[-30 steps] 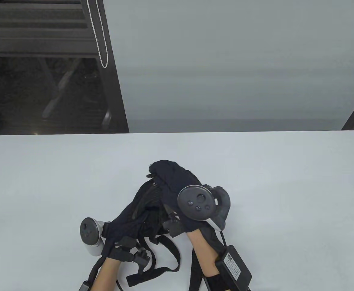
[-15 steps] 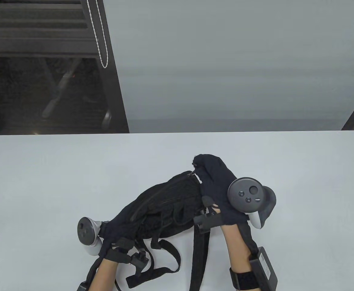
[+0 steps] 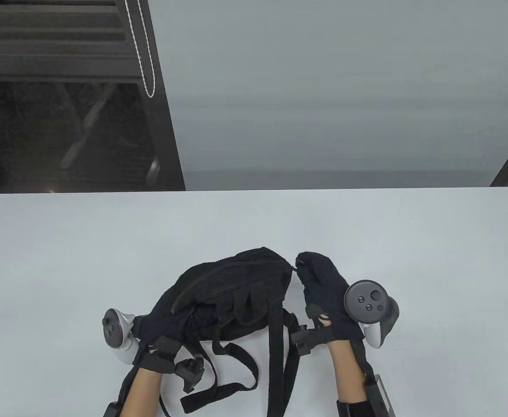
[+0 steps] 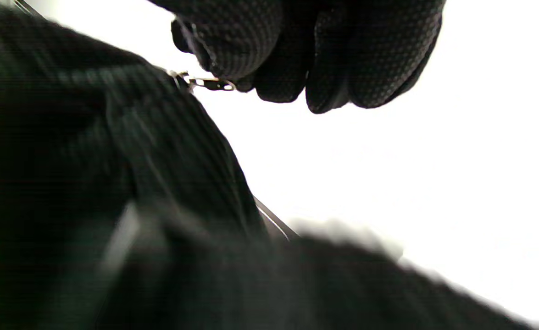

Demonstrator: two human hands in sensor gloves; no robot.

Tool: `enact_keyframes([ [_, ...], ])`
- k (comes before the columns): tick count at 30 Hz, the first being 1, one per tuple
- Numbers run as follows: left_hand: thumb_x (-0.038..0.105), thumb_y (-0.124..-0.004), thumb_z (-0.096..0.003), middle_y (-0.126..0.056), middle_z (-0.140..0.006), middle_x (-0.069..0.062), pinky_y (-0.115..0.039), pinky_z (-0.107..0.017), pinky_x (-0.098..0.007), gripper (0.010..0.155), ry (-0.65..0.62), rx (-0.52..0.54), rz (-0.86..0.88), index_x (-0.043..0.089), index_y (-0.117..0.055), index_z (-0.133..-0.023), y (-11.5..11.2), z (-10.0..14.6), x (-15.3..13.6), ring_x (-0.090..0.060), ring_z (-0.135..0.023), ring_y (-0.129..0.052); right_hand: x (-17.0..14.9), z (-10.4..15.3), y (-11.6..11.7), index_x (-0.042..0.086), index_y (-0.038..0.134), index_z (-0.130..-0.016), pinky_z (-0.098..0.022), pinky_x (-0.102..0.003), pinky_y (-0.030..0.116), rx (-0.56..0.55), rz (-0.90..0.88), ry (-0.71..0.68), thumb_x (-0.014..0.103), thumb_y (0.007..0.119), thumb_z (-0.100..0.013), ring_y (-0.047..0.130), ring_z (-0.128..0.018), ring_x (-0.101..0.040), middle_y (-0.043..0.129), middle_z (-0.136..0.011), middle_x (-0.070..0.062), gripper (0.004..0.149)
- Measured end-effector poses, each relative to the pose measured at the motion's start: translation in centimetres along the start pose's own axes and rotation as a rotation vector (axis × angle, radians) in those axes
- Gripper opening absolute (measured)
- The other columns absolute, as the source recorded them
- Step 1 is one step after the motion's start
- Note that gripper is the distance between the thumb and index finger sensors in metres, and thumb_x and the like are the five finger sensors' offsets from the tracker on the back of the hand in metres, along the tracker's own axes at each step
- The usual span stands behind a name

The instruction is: Put stationery box into the backpack's main compartment

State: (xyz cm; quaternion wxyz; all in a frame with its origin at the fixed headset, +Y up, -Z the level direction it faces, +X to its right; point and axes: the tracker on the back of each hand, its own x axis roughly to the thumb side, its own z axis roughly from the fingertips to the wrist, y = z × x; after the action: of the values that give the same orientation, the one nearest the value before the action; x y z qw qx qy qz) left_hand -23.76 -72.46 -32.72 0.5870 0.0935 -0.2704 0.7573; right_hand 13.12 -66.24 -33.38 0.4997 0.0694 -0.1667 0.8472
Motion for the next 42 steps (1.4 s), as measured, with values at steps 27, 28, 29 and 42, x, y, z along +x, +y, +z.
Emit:
enact_keyframes([
  [27, 0.029, -0.079, -0.0563, -0.084, -0.096, -0.011, -0.065, -0.068, -0.065, 0.048, -0.034, 0.075, -0.087, 0.034, -0.075, -0.104, 1.3, 0.4, 0.1, -0.041, -0.090, -0.086, -3.0, 6.2, -2.4, 0.029, 0.063, -0.107, -0.075, -0.055, 0.046, -0.065, 0.483, -0.107, 0.047, 0.073, -0.056, 0.053, -0.106, -0.032, 0.059, -0.117, -0.003, 0.055],
  [28, 0.029, -0.079, -0.0564, -0.084, -0.096, -0.010, -0.065, -0.069, -0.065, 0.048, -0.033, 0.079, -0.086, 0.034, -0.074, -0.104, 1.4, 0.4, 0.1, -0.041, -0.090, -0.086, -3.5, 6.2, -2.2, 0.028, 0.059, -0.109, -0.075, -0.056, 0.042, -0.033, 0.515, -0.078, 0.049, 0.072, -0.056, 0.047, -0.108, -0.032, 0.055, -0.119, -0.003, 0.058],
  [29, 0.029, -0.079, -0.0565, -0.083, -0.096, -0.011, -0.065, -0.069, -0.065, 0.048, -0.031, 0.083, -0.087, 0.034, -0.074, -0.104, 1.5, 0.5, 0.0, -0.041, -0.090, -0.085, -3.8, 6.1, -2.0, 0.029, 0.057, -0.110, -0.076, -0.056, 0.040, -0.015, 0.536, -0.059, 0.050, 0.072, -0.056, 0.043, -0.109, -0.032, 0.051, -0.120, -0.002, 0.060],
  [42, 0.029, -0.078, -0.0570, -0.082, -0.098, -0.012, -0.063, -0.070, -0.066, 0.049, -0.029, 0.150, -0.184, 0.034, -0.072, -0.105, 3.4, 0.4, 0.7, -0.042, -0.092, -0.084, -6.2, 5.9, -0.9, 0.030, 0.042, -0.114, -0.076, -0.055, 0.031, 0.049, 0.596, 0.030, 0.055, 0.069, -0.055, 0.023, -0.109, -0.029, 0.031, -0.124, 0.001, 0.069],
])
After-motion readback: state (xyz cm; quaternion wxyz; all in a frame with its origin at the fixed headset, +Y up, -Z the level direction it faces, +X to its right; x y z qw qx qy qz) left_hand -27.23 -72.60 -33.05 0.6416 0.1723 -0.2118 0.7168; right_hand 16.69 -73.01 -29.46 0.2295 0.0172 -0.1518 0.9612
